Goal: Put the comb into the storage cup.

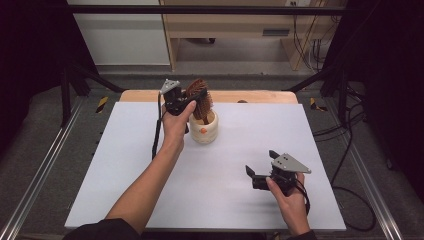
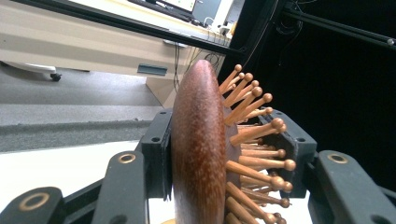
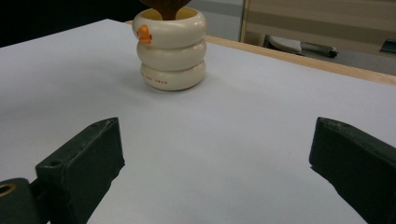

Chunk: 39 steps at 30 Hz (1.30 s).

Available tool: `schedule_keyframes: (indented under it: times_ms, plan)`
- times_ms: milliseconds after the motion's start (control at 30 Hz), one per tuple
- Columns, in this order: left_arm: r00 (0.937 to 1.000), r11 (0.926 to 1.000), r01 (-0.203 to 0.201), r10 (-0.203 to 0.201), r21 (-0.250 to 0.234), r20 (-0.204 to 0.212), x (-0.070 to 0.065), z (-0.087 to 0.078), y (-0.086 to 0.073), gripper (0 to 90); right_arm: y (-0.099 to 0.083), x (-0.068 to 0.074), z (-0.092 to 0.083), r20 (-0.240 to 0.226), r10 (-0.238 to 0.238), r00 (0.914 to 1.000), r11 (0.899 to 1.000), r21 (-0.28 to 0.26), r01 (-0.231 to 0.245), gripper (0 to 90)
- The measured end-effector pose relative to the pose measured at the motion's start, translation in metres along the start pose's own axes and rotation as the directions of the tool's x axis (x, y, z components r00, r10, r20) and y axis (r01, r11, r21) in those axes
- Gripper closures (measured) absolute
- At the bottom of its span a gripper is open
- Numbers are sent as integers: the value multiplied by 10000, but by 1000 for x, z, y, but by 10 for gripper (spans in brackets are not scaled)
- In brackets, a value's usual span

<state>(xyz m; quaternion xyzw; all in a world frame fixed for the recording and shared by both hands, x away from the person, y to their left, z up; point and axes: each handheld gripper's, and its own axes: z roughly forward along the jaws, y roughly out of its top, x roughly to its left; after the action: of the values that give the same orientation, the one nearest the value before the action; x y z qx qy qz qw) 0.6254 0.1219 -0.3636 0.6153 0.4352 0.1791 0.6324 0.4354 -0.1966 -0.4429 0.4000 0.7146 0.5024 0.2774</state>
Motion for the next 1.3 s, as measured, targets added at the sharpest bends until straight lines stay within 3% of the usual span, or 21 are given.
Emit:
schedule_keyframes:
  times_ms: [733, 1300]
  plan:
    - [9985, 9985, 547, -546, -70, 71, 14, -3, -1, 481, 0, 0, 1, 33, -111, 9999, 9999, 25, 111, 35]
    - [9994, 9996, 284, -285, 56, 208, 16, -6, -1, 478, 0, 0, 1, -10, -68, 10000, 10000, -2, 68, 35]
